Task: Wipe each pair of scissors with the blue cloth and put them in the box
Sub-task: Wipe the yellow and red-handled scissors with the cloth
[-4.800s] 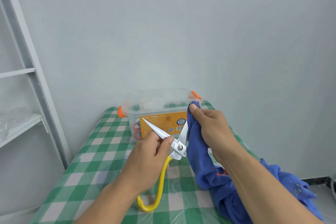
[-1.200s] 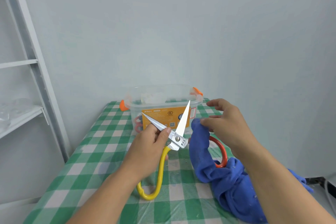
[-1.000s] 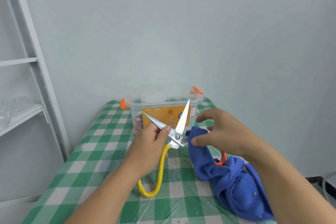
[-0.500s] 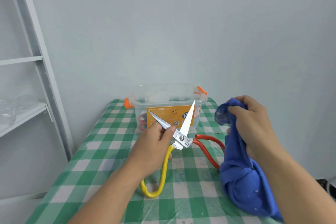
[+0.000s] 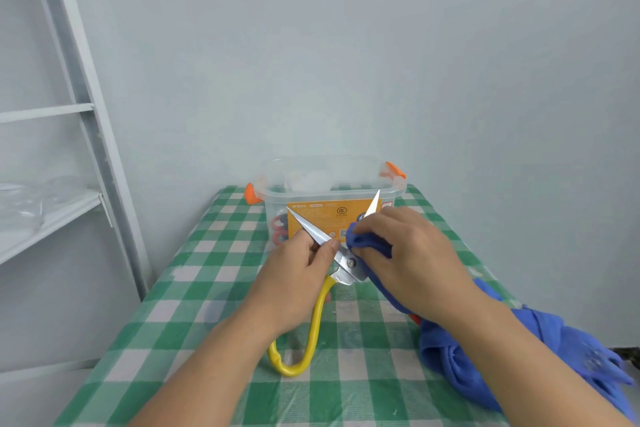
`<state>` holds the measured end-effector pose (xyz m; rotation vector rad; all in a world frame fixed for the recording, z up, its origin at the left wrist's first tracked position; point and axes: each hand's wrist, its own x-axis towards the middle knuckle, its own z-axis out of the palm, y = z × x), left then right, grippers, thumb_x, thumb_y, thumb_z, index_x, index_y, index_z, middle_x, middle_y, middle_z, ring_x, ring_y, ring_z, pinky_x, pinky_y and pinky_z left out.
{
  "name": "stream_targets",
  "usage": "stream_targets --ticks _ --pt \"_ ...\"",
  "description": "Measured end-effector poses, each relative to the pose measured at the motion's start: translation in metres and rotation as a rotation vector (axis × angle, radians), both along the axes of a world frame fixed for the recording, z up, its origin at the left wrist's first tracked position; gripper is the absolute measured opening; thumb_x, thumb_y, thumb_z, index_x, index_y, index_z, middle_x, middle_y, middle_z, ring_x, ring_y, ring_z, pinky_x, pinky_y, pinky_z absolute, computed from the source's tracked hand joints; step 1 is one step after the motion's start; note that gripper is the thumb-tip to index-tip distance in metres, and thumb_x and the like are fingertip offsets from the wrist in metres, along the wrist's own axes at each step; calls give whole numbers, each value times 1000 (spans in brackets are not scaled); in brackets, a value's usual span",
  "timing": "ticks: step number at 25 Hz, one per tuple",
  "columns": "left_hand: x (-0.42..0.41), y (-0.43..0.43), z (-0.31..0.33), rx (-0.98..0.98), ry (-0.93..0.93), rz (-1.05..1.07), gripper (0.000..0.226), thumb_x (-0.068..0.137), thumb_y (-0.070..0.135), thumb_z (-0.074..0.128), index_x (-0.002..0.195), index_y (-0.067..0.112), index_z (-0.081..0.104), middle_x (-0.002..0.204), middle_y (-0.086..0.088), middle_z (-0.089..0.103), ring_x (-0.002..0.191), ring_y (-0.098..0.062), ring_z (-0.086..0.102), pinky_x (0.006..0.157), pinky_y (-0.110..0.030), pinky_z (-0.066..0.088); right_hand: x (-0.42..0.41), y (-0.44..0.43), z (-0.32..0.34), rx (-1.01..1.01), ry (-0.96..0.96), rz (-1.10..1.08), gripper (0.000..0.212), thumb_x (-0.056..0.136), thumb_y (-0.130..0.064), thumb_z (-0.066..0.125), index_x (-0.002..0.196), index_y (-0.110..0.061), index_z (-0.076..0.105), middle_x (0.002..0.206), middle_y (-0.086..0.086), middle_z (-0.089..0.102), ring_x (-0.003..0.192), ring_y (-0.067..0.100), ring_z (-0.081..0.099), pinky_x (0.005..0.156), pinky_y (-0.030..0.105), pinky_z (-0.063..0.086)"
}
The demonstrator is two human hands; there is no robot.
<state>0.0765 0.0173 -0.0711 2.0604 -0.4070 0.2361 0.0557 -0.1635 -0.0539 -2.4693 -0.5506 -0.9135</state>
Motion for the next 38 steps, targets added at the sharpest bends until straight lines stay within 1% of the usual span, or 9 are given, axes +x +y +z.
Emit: stream_targets --ticks 5,10,13,19,24,28,32,35,38 --pt "-1 0 -2 8 0 -11 34 102 39 51 84 10 56 49 10 49 59 -28 63 65 -48 58 -2 -2 -4 43 129 147 16 85 -23 57 87 -24 72 82 -9 62 81 10 53 68 23 41" --pt "0 1 -2 48 -37 -29 31 102 40 50 85 15 56 56 8 50 64 -31 65 70 -54 55 16 -6 0 184 -47 22 19 81 -4 69 79 -22 74 76 -25 55 83 -1 52 71 9 39" --pt "-1 1 -4 54 -41 -28 30 102 41 50 81 20 54 55 9 50 64 -28 66 69 -53 54 21 -6 2 212 -105 -49 22 84 -1 68 81 -21 76 77 -18 57 78 5 50 71 6 35" --pt "0 1 -6 27 -31 -32 39 93 54 48 82 18 58 52 11 49 56 -24 54 66 -55 56 5 -3 -7 167 24 151 27 76 -4 71 74 -31 74 73 -15 64 80 8 54 69 22 42" --pt "0 1 -2 71 -70 -32 28 102 40 50 83 20 57 63 -3 61 66 -30 66 69 -50 54 24 -14 5 328 -163 -119 19 84 -7 73 83 -24 79 81 -17 67 85 18 52 75 10 36" --pt "-6 1 -1 64 -23 -47 25 102 38 51 82 25 56 58 11 58 64 -25 68 62 -37 56 29 -28 9 521 16 -298 12 94 -19 64 92 -24 75 87 -6 71 88 22 62 73 31 44" --pt "-5 4 2 3 12 -67 22 102 37 51 88 23 61 58 12 59 60 -19 69 58 -30 55 19 -34 10 799 89 -236 12 96 -16 61 95 -23 71 87 -6 71 81 17 66 76 37 54" --pt "-5 6 3 -48 64 -98 20 101 32 56 93 16 64 56 14 61 59 -18 69 53 -22 49 10 -38 13 949 142 -118 23 93 -2 56 94 -20 70 89 0 73 85 17 69 75 29 53" --pt "-5 12 6 -69 159 -182 25 84 27 69 104 12 63 61 3 66 63 -17 68 55 -18 45 6 -39 11 1048 203 16 22 89 5 49 92 -8 67 81 5 73 77 20 68 72 37 53"
